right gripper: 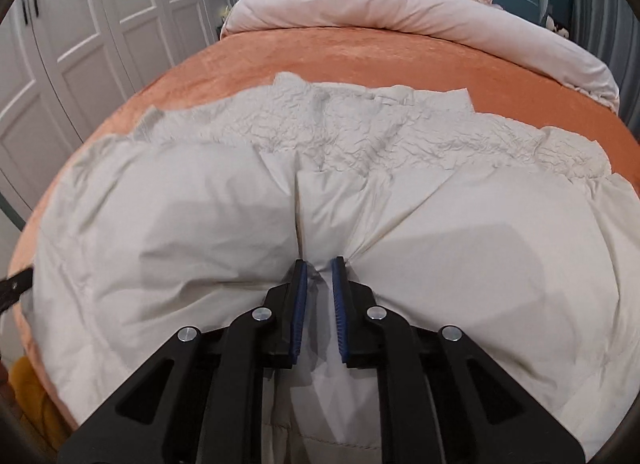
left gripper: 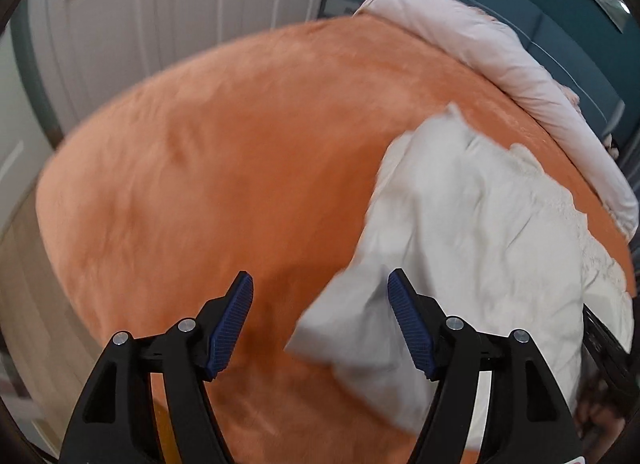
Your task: Fold large clothes
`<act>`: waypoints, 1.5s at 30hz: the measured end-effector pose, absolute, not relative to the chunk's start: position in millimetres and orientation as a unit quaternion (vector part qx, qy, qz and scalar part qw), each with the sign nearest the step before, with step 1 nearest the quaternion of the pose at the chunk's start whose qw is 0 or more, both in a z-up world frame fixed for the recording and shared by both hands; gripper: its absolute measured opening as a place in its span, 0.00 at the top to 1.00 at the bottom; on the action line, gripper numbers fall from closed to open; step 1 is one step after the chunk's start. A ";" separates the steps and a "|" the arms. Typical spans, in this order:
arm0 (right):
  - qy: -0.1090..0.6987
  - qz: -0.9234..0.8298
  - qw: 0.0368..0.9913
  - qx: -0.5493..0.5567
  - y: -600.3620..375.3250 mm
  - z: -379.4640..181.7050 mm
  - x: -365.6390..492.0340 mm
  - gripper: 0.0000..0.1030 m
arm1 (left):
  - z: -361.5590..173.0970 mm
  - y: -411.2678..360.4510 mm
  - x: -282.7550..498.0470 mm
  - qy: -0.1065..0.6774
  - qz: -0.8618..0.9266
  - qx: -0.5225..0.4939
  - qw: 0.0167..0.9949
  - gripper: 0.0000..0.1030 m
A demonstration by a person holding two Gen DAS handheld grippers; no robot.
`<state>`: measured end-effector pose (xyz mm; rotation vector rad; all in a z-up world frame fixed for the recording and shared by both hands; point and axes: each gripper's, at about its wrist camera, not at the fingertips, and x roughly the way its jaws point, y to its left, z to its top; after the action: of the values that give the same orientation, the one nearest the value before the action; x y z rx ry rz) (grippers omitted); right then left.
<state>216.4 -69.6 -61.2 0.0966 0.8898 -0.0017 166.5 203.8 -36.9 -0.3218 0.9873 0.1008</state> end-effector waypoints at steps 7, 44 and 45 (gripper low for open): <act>0.423 -0.008 0.905 0.030 -67.2 -67.1 215.3 0.89 | -58.8 207.9 160.9 0.485 0.018 -0.225 0.845 0.25; 0.453 -0.044 0.890 0.009 -49.6 -42.4 208.9 0.89 | 19.4 157.1 177.8 0.409 -0.132 -0.200 0.881 0.97; 0.455 -0.042 0.889 0.019 -51.7 -35.9 202.8 0.89 | 28.6 152.2 173.5 0.403 -0.138 -0.197 0.883 0.97</act>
<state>202.8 -51.7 -35.9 0.0384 0.9449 -0.0866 173.5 152.2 28.6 -0.4104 0.8381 -0.2879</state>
